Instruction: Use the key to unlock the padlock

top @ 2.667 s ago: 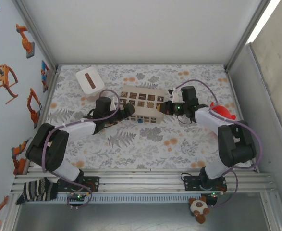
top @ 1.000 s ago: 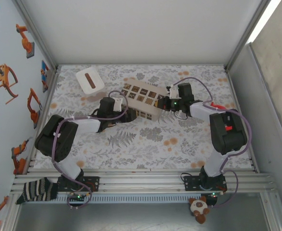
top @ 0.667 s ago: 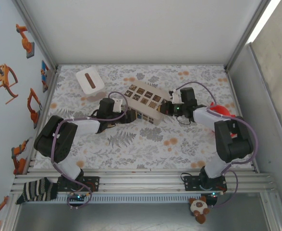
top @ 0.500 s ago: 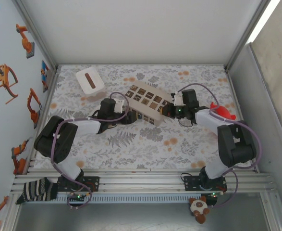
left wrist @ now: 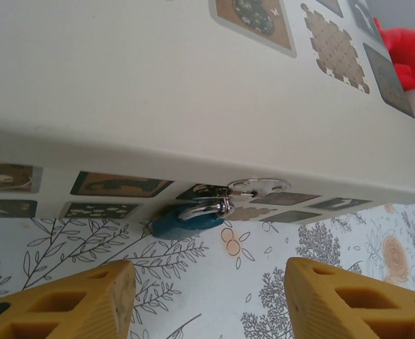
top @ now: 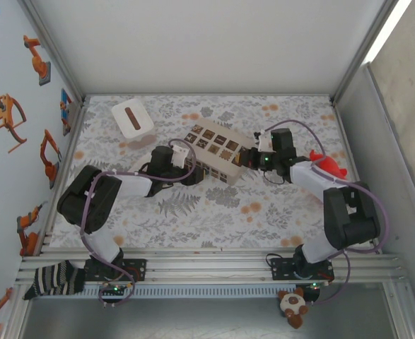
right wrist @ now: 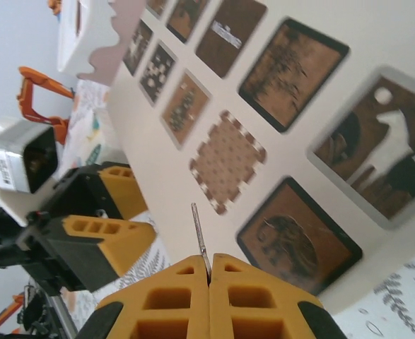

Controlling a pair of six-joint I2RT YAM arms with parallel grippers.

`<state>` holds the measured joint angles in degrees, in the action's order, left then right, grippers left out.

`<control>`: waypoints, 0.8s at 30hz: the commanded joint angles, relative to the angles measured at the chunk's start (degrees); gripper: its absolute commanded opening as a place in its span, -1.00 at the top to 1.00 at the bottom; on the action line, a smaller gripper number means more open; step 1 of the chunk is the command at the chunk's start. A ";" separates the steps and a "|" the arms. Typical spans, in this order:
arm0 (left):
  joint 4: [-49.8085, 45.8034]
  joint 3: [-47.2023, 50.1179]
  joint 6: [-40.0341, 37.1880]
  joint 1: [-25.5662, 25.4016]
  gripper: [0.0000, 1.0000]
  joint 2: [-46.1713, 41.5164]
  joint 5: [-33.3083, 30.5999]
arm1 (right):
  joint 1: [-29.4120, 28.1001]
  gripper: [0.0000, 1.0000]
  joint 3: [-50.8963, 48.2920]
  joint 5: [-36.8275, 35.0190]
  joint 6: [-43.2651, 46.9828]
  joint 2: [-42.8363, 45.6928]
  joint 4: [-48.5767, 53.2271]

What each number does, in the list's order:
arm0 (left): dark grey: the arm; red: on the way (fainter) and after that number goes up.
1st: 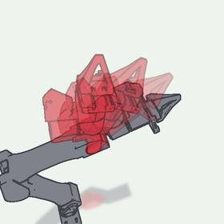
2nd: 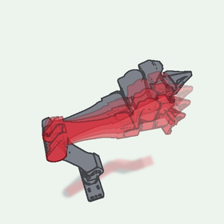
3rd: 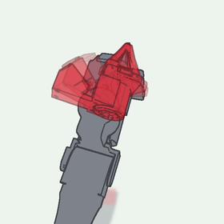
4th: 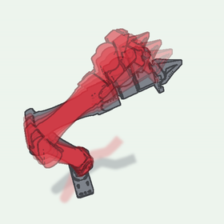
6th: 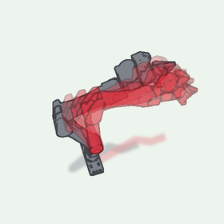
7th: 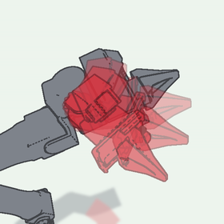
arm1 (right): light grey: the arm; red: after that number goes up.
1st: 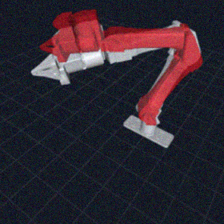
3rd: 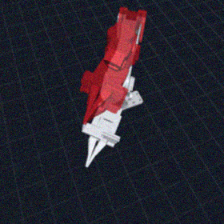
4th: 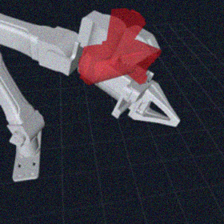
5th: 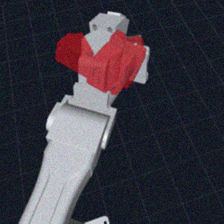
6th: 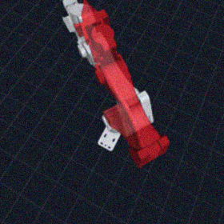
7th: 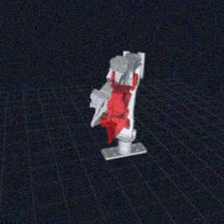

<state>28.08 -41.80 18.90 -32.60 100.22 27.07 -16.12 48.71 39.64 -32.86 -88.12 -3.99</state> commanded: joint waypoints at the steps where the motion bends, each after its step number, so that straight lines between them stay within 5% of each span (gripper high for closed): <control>1: 2.07 -1.25 -3.17 -0.10 -0.16 1.85 1.58 | -1.05 1.00 2.49 1.63 -3.49 -2.39 -5.85; 10: 5.55 -2.41 -3.15 0.08 -0.12 5.75 4.29 | -3.49 1.00 6.72 -0.54 -4.57 -9.89 -8.26; 24: 7.52 -4.65 -3.15 0.43 -0.09 9.60 3.77 | -3.68 1.00 3.87 -3.25 -1.33 -10.23 -2.62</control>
<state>34.28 -44.77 17.12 -32.53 108.42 30.46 -19.62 53.95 38.00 -35.57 -98.35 -8.88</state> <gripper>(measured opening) 0.548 0.048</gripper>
